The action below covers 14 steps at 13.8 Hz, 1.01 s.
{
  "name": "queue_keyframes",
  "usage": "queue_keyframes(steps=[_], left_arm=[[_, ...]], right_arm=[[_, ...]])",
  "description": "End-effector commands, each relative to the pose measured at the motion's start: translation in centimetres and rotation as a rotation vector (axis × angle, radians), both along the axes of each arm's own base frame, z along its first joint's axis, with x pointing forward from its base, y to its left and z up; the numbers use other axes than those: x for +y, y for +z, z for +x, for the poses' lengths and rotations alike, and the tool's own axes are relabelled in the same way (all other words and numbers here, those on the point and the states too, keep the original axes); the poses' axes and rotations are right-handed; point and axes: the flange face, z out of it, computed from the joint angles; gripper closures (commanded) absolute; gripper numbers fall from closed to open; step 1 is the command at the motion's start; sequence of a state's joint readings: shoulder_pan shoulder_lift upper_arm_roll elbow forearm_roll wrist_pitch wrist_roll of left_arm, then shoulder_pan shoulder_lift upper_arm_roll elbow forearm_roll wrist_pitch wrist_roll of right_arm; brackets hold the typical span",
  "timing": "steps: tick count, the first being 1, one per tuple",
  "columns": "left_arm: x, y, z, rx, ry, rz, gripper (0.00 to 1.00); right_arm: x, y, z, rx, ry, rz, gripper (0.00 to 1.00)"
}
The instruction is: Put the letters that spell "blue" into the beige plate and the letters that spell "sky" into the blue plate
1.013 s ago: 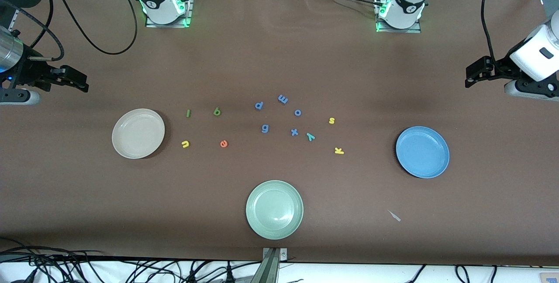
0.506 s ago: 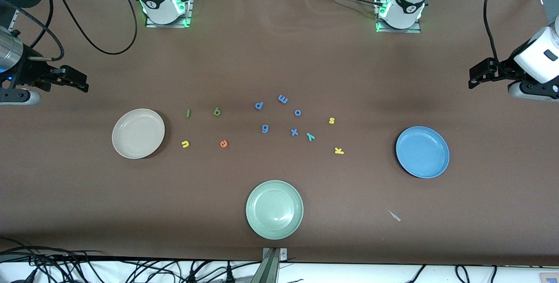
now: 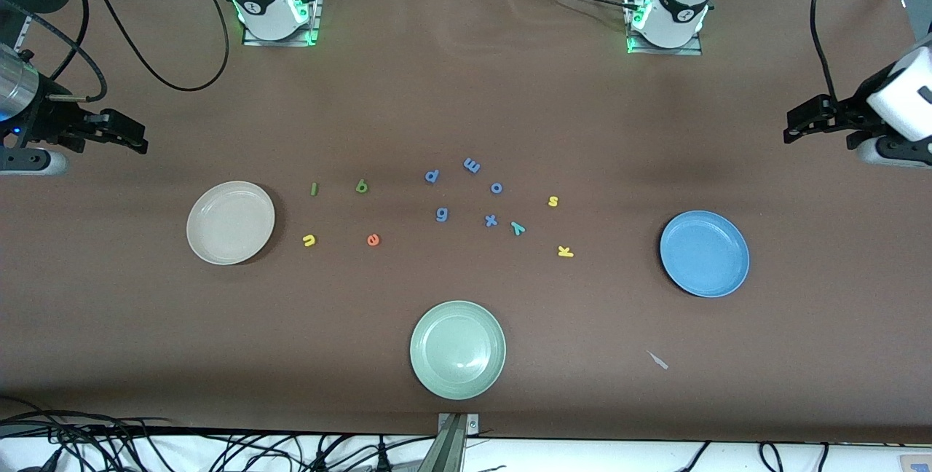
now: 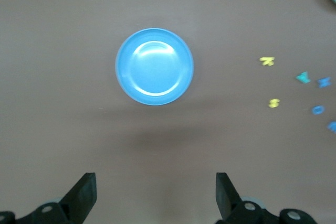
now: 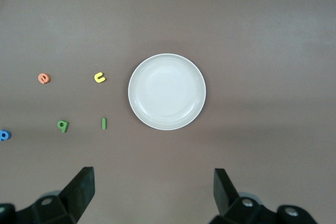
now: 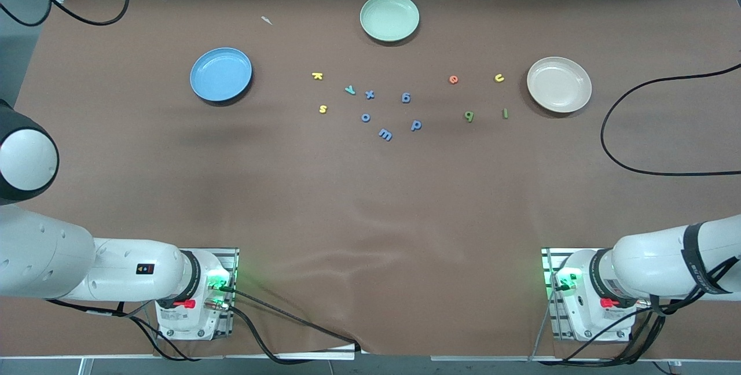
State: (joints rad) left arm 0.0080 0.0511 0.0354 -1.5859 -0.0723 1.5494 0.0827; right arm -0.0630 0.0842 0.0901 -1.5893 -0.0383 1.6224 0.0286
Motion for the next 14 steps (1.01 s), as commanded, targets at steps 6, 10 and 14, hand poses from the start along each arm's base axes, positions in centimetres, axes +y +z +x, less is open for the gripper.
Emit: queue_keyframes(steps=[6,10,14], left_arm=[[1.1,0.5,0.5,-0.005,0.009,0.009,0.00],[1.2,-1.0,1.0,0.033,0.003,0.008,0.00],[0.9,-3.3,2.3,0.062,-0.014,0.037,0.00]], right_arm=[[4.6,-1.3,0.1,0.035,0.096,0.001,0.00],[10.0,-6.6,1.1,0.118,0.164,0.010,0.00],[14.4,-12.8,2.0,0.099,0.120,0.013,0.00]])
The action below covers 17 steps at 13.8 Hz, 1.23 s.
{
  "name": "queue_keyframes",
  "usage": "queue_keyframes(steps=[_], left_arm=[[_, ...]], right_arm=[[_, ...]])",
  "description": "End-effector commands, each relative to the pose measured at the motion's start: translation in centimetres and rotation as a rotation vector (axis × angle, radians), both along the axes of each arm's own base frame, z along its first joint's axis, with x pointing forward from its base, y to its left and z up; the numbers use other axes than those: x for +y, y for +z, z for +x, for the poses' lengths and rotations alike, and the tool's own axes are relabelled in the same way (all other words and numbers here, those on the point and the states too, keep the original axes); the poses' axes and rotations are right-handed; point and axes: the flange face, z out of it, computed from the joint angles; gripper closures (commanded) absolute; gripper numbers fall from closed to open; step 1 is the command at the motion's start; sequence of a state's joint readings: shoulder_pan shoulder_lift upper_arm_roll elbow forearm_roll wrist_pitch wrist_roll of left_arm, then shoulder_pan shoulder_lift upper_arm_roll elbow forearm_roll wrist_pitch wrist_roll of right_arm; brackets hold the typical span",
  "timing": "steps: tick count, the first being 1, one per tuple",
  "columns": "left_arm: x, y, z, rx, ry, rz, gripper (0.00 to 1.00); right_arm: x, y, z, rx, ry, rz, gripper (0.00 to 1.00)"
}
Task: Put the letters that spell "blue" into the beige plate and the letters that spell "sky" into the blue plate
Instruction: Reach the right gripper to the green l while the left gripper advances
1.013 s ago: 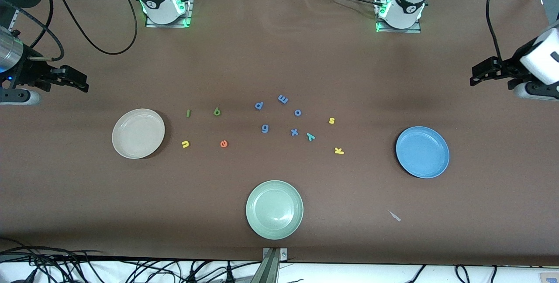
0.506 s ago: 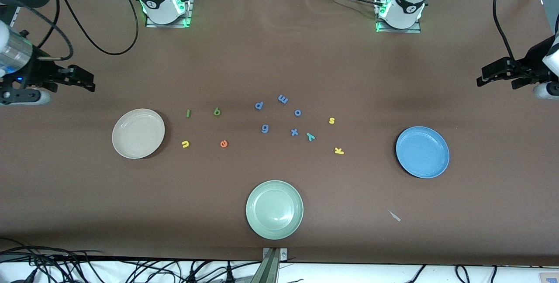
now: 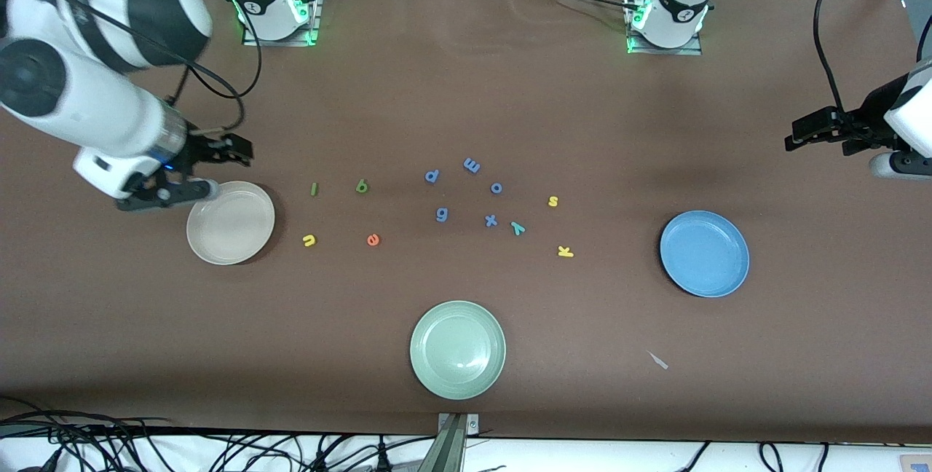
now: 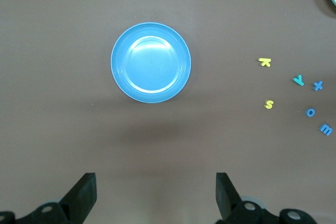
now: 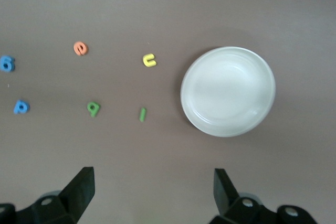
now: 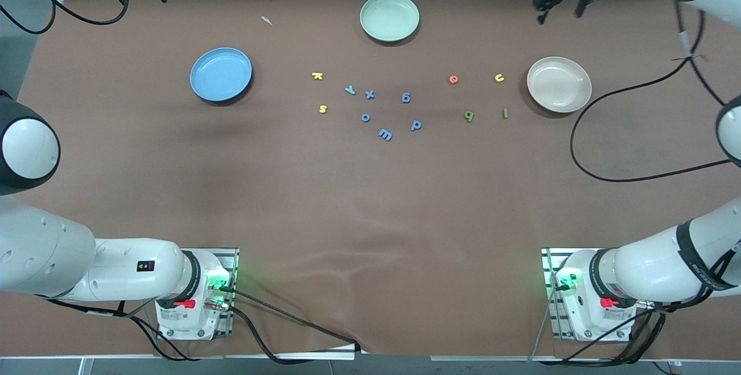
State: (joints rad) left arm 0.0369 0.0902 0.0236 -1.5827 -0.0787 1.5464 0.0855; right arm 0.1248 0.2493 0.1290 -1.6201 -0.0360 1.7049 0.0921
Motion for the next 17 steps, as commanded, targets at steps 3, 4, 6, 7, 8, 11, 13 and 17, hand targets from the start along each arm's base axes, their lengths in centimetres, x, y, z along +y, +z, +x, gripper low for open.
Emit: queue_keyframes(steps=[3,4,6,7,8,11,13,17], left_arm=[[0.4,-1.6,2.3,0.023,-0.026,0.049,0.00],[0.5,-1.3,2.4,0.017,-0.025,0.048,0.00],[0.4,-0.6,2.5,0.001,-0.028,0.052,0.00],[0.4,-0.7,2.5,0.003,-0.028,0.052,0.00],[0.3,-1.1,2.7,0.009,-0.028,0.050,0.00],[-2.2,-4.6,5.1,-0.019,-0.062,0.047,0.00],[-5.7,-7.6,6.3,-0.043,-0.098,0.047,0.00],[-11.3,-14.0,7.8,-0.081,-0.122,0.043,0.00]], right_arm=[[2.6,-8.5,-1.7,-0.052,-0.147,0.000,0.00],[3.2,-10.5,-2.4,-0.073,-0.159,0.005,0.00],[4.1,-13.7,-3.7,-0.110,-0.171,0.016,0.00],[4.0,-15.4,-4.5,-0.128,-0.178,0.025,0.00],[3.9,-17.3,-5.5,-0.136,-0.188,0.029,0.00],[3.7,-21.5,-6.6,-0.125,-0.230,0.029,0.00],[5.8,-23.1,-6.9,-0.141,-0.234,0.044,0.00],[5.5,-26.6,-7.1,-0.120,-0.258,0.040,0.00]])
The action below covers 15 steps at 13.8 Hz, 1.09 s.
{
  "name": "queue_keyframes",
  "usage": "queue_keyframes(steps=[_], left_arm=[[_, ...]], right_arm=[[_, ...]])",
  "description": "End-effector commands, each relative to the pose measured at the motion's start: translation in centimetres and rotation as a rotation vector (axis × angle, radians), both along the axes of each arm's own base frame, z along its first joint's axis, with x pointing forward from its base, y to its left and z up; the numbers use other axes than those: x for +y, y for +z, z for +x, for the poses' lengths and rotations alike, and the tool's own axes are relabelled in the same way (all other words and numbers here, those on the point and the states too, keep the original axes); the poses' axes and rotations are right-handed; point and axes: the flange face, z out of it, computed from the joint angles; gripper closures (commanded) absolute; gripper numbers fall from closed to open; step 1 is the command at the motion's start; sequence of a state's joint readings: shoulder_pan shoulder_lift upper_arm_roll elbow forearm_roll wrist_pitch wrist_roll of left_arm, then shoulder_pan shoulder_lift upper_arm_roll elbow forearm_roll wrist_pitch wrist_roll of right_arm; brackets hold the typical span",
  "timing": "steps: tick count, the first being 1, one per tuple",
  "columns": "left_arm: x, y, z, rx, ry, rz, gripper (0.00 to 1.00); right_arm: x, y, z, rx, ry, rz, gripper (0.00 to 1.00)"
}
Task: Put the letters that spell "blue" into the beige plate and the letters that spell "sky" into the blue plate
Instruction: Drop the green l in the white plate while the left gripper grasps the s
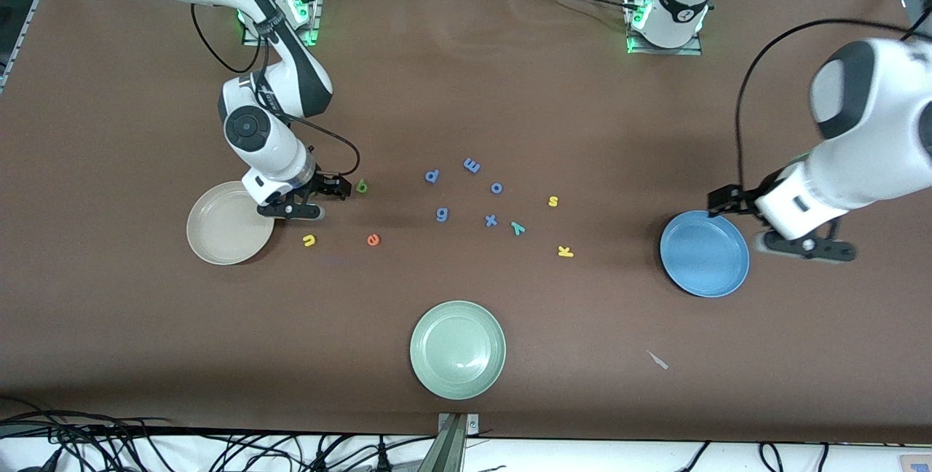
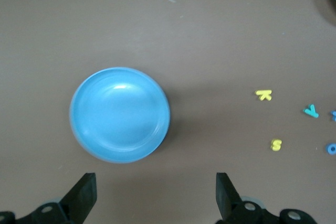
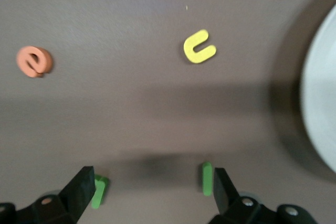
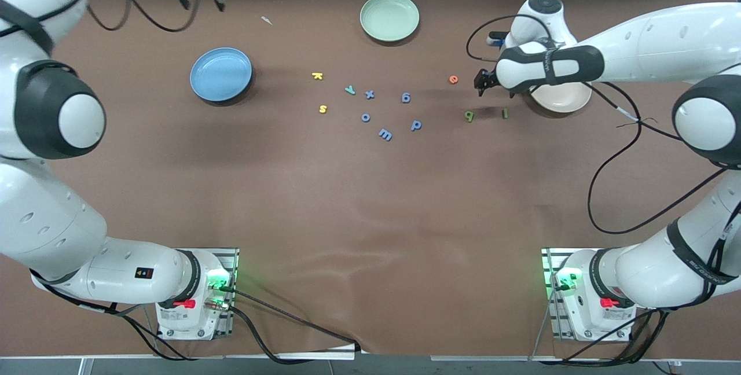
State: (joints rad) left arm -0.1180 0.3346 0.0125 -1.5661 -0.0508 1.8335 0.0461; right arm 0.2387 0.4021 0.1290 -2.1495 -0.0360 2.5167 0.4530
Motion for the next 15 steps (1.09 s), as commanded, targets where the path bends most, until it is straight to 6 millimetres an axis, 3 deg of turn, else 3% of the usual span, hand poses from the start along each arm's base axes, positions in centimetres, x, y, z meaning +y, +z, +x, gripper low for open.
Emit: queue_keyframes(steps=[1,4,6,9,11,13,14,15], left_arm=[[-2.2,-3.7,0.7,-0.039,-0.014,0.003,0.00],[-7.3,-10.1,0.8,-0.108,0.036,-0.036,0.00],[-10.2,-12.0,0.0,-0.113,0.067,-0.037,0.00],[-16.1,-15.8,-2.8,-0.057,0.046,-0.043,0.00],[-17.6,-18.7,-5.2,-0.055,0.081,-0.050,0.00],[-18.0,-20.4,-6.3,-0.052,0.080,-0.052,0.00],[-18.6,-21.3,-6.8,-0.035,0.072,-0.051,0.00],[-20.3,-22.2,-8.0,-0.013,0.055,-0.059,0.00]], right_arm=[[-0.7,-1.4,0.1,0.009,-0.029,0.000,0.00],[-1.5,-2.3,-0.5,0.038,-0.040,-0.012,0.00],[-2.3,-2.8,-0.7,0.058,-0.052,-0.025,0.01],[-3.3,-3.2,-0.8,0.067,-0.055,-0.033,0.18],[-3.9,-3.4,-1.1,0.077,-0.056,-0.039,0.39],[-3.9,-3.5,-1.1,0.078,-0.056,-0.039,0.62],[-4.0,-3.6,-1.1,0.080,-0.058,-0.040,0.79],[-4.0,-3.5,-1.1,0.078,-0.058,-0.039,0.91]])
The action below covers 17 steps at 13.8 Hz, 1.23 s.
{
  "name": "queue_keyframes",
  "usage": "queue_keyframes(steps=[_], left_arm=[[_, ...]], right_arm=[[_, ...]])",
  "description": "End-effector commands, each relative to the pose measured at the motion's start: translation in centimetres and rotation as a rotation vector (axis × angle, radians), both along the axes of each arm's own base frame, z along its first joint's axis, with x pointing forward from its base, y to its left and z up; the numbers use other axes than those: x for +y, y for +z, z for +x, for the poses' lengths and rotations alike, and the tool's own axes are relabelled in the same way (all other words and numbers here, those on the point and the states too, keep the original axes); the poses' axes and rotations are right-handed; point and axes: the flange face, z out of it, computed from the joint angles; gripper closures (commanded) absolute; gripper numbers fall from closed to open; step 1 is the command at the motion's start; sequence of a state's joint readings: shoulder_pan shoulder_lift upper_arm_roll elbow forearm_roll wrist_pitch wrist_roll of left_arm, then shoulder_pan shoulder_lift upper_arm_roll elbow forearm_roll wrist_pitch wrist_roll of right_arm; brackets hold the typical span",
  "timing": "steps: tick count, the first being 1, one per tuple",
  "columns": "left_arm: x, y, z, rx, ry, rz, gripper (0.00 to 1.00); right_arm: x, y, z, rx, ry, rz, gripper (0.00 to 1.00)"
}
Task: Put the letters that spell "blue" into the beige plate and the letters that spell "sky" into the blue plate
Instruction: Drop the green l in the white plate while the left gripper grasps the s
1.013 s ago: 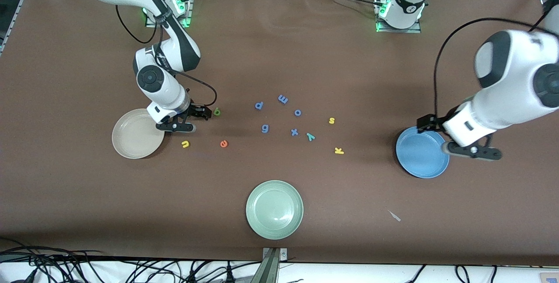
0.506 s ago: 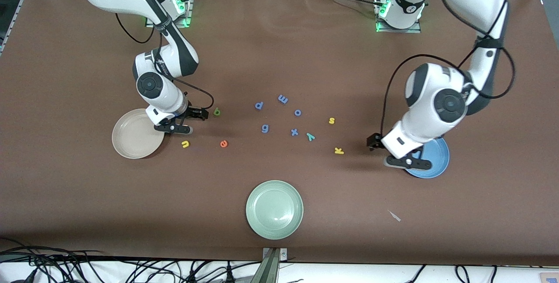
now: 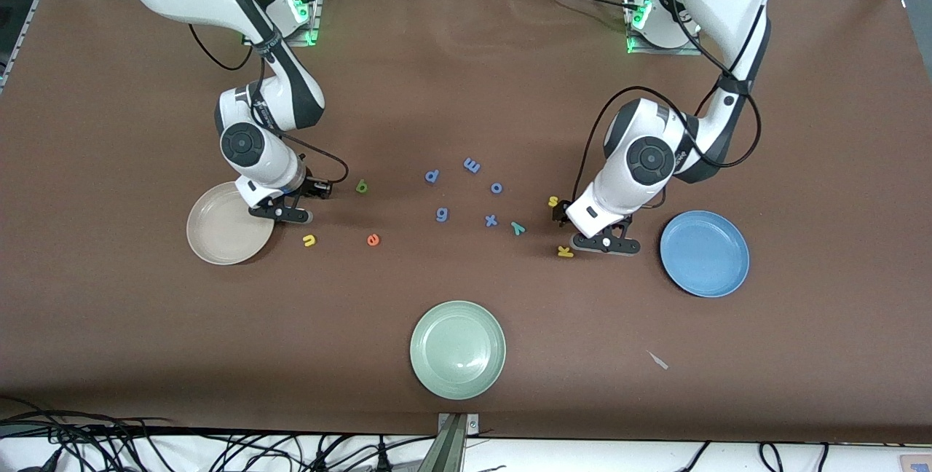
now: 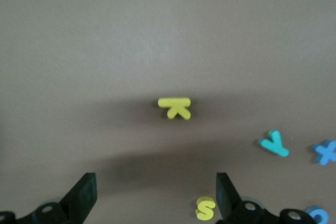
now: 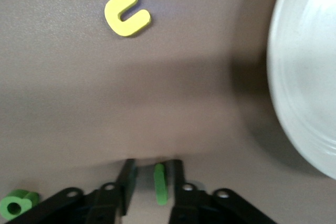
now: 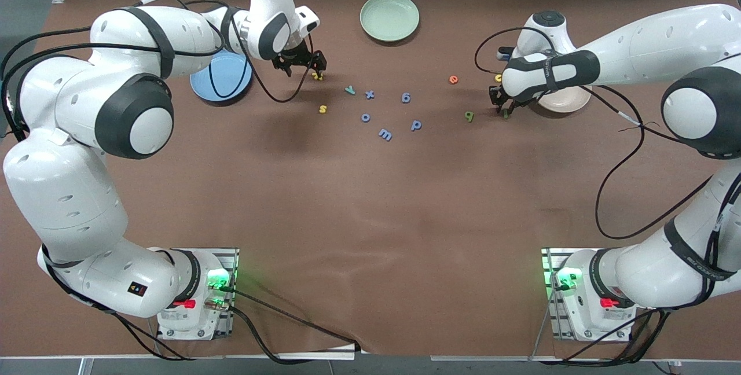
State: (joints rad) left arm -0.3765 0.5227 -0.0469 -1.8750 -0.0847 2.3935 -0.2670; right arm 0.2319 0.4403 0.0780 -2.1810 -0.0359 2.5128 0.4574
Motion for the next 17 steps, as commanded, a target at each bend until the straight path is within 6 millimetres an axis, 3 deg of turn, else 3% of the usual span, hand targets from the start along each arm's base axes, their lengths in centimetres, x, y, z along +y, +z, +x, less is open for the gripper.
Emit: queue_keyframes(steps=[1,3,5,7,9,12,13,14,15,16,17], left_arm=[[-2.2,-1.1,-1.9,0.030,0.024,-0.024,0.00],[-3.1,-1.8,-3.2,0.050,0.035,-0.016,0.00],[-3.2,-2.5,-3.7,0.056,0.032,-0.015,0.00],[-2.6,-4.9,-5.0,0.056,0.035,-0.010,0.00],[-2.9,-5.8,-5.7,0.069,0.029,-0.009,0.00],[-4.2,-6.4,-6.2,0.065,0.013,-0.019,0.06],[-4.7,-6.3,-6.5,0.063,0.007,-0.022,0.10],[-4.8,-6.4,-6.6,0.065,0.004,-0.022,0.21],[-4.9,-6.4,-6.8,0.065,-0.003,-0.019,0.41],[-4.9,-6.5,-6.8,0.064,-0.009,-0.016,0.54],[-4.9,-6.5,-6.8,0.063,-0.014,-0.013,0.69]], right_arm=[[-0.4,-0.2,-0.4,0.014,-0.006,0.002,1.00],[-0.3,0.4,0.2,0.008,-0.009,0.003,1.00],[0.0,3.5,2.9,0.061,-0.012,-0.016,1.00],[-1.4,6.6,5.7,0.111,0.005,-0.025,1.00],[-3.9,7.6,7.3,0.127,0.063,-0.011,1.00],[-8.5,6.9,9.1,0.116,0.117,-0.005,1.00],[-9.8,6.8,10.0,0.108,0.136,-0.009,1.00],[-11.5,6.4,10.5,0.111,0.144,-0.007,1.00],[-12.4,6.0,10.7,0.115,0.154,-0.001,1.00],[-13.0,5.6,10.8,0.118,0.160,0.004,1.00],[-13.0,5.5,11.0,0.118,0.160,0.004,0.93]])
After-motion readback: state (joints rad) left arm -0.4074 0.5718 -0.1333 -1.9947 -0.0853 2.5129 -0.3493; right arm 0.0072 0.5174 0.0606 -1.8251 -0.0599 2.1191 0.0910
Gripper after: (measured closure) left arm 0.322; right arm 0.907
